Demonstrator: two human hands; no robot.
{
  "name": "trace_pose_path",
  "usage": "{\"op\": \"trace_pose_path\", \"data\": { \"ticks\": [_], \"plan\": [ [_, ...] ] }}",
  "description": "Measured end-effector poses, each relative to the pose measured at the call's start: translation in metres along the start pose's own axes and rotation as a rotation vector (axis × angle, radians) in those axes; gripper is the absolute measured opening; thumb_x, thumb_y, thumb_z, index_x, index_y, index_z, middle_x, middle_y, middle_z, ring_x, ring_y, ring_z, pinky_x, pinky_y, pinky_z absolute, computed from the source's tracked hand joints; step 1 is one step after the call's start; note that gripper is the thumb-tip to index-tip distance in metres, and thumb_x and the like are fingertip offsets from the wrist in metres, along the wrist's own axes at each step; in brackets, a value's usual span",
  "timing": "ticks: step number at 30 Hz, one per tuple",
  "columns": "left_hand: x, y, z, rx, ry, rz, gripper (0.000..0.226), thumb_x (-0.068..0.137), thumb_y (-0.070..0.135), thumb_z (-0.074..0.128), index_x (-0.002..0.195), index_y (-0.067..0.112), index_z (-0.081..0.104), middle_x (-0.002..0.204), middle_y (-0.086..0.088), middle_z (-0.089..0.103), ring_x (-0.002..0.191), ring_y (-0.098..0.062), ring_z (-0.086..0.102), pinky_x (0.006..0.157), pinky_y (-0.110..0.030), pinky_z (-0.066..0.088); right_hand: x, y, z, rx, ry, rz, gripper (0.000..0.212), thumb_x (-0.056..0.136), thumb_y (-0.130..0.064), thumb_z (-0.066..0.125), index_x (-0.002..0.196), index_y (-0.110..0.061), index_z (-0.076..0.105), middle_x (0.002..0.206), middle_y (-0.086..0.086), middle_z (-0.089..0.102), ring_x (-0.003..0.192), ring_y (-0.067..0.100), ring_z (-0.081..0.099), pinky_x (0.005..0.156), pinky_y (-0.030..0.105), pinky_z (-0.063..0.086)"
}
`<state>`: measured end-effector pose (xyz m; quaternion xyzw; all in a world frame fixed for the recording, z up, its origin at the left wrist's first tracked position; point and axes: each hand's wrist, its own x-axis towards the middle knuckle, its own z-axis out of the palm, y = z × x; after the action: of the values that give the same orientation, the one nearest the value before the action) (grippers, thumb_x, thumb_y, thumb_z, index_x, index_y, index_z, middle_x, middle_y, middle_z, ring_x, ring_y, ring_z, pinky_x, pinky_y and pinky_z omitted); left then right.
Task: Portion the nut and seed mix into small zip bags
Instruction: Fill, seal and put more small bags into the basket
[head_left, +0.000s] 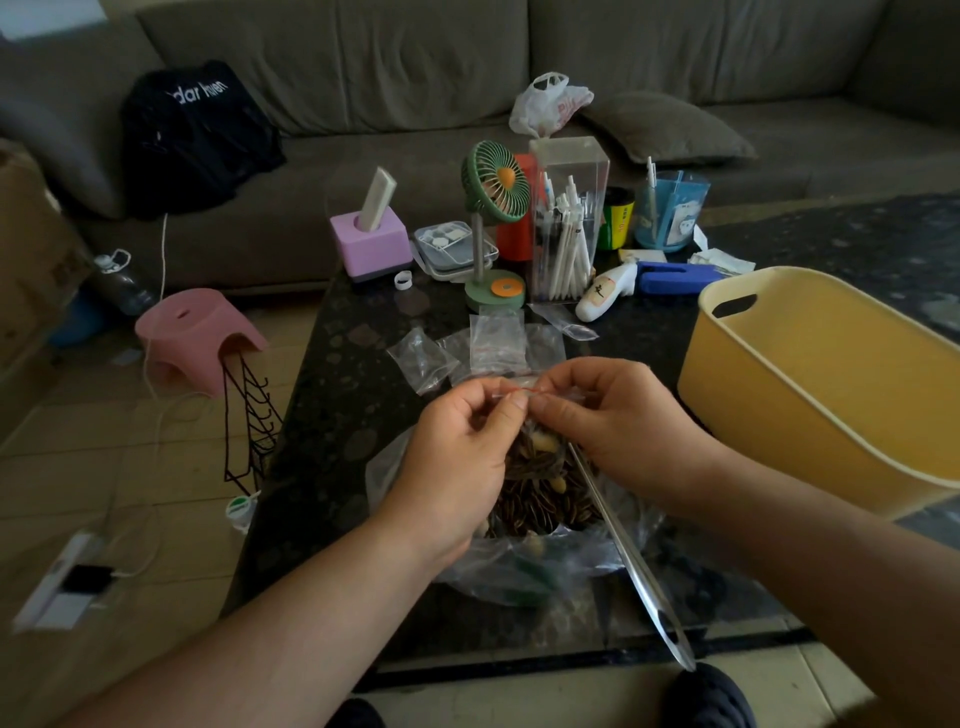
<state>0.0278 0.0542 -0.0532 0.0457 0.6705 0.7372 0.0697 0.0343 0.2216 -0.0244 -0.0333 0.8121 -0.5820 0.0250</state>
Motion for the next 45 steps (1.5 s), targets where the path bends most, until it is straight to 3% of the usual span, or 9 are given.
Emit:
{"op": "trace_pose_path", "data": {
  "ticks": [4,8,17,23,26,29,33,38,45],
  "plan": [
    [-0.001,0.002,0.0,0.006,-0.012,-0.007,0.011,0.104,0.013,0.064,0.105,0.011,0.075,0.093,-0.006,0.081,0.091,-0.017,0.078,0.082,-0.029,0.062,0.001,0.0,-0.003,-0.005,-0.002,-0.017,0.007,0.096,-0.012,0.071,0.091,-0.015,0.074,0.076,0.001,0.076,0.069,0.011,0.071,0.066,0.023,0.058],
    [0.003,0.006,-0.004,-0.023,0.026,-0.015,0.01,0.098,0.015,0.072,0.104,0.01,0.078,0.098,-0.009,0.082,0.098,-0.025,0.079,0.091,-0.041,0.063,0.001,-0.002,-0.006,0.058,0.048,0.001,0.003,0.092,-0.017,0.076,0.092,-0.014,0.076,0.081,0.006,0.078,0.074,0.018,0.075,0.071,0.029,0.063],
    [0.008,0.006,-0.01,-0.05,0.086,-0.062,0.014,0.102,0.014,0.065,0.105,0.013,0.079,0.099,-0.008,0.081,0.101,-0.026,0.077,0.099,-0.048,0.061,0.003,-0.005,-0.018,0.133,0.06,0.103,0.01,0.095,-0.016,0.071,0.094,-0.007,0.077,0.085,0.009,0.079,0.076,0.017,0.075,0.067,0.02,0.059],
    [0.01,0.007,-0.01,-0.136,0.099,-0.127,0.01,0.097,0.012,0.071,0.102,0.006,0.076,0.094,-0.01,0.08,0.098,-0.03,0.077,0.092,-0.047,0.064,0.004,-0.006,-0.022,0.003,0.079,0.078,0.013,0.093,-0.019,0.074,0.09,-0.006,0.075,0.087,0.014,0.077,0.086,0.036,0.073,0.078,0.042,0.065],
    [0.01,0.006,-0.01,-0.128,0.095,-0.115,0.01,0.099,0.011,0.069,0.104,0.007,0.076,0.094,-0.009,0.08,0.097,-0.027,0.078,0.089,-0.041,0.064,0.003,-0.007,-0.022,0.068,0.055,0.102,0.011,0.093,-0.016,0.072,0.092,-0.006,0.075,0.088,0.013,0.078,0.086,0.029,0.076,0.073,0.029,0.064],
    [0.011,0.006,-0.01,-0.089,0.107,-0.095,0.013,0.103,0.013,0.065,0.105,0.013,0.077,0.094,-0.004,0.081,0.092,-0.018,0.078,0.083,-0.033,0.063,0.005,-0.004,-0.024,0.127,0.056,0.115,0.011,0.089,-0.016,0.074,0.095,-0.008,0.077,0.091,0.011,0.079,0.09,0.028,0.077,0.078,0.031,0.065],
    [0.013,0.003,-0.013,-0.052,0.132,-0.074,0.012,0.101,0.016,0.068,0.105,0.017,0.079,0.097,-0.005,0.081,0.096,-0.021,0.077,0.094,-0.041,0.061,0.005,-0.001,-0.026,0.097,0.058,0.101,0.027,0.075,-0.03,0.078,0.092,-0.009,0.077,0.089,0.009,0.079,0.091,0.03,0.077,0.086,0.039,0.064],
    [0.013,0.003,-0.013,-0.041,0.156,-0.071,0.009,0.1,0.015,0.07,0.102,0.015,0.079,0.093,-0.006,0.081,0.094,-0.022,0.077,0.097,-0.044,0.061,0.006,0.0,-0.027,0.055,0.031,0.112,0.006,0.091,-0.015,0.076,0.094,-0.012,0.078,0.089,0.006,0.08,0.088,0.022,0.078,0.082,0.031,0.063],
    [0.013,0.001,-0.012,-0.042,0.15,-0.034,0.01,0.103,0.015,0.066,0.103,0.015,0.076,0.101,-0.013,0.08,0.105,-0.034,0.075,0.101,-0.051,0.06,0.007,-0.001,-0.025,-0.078,0.05,0.046,0.006,0.095,-0.014,0.073,0.09,-0.015,0.076,0.082,0.0,0.078,0.077,0.014,0.076,0.075,0.026,0.061]
  ]
}}
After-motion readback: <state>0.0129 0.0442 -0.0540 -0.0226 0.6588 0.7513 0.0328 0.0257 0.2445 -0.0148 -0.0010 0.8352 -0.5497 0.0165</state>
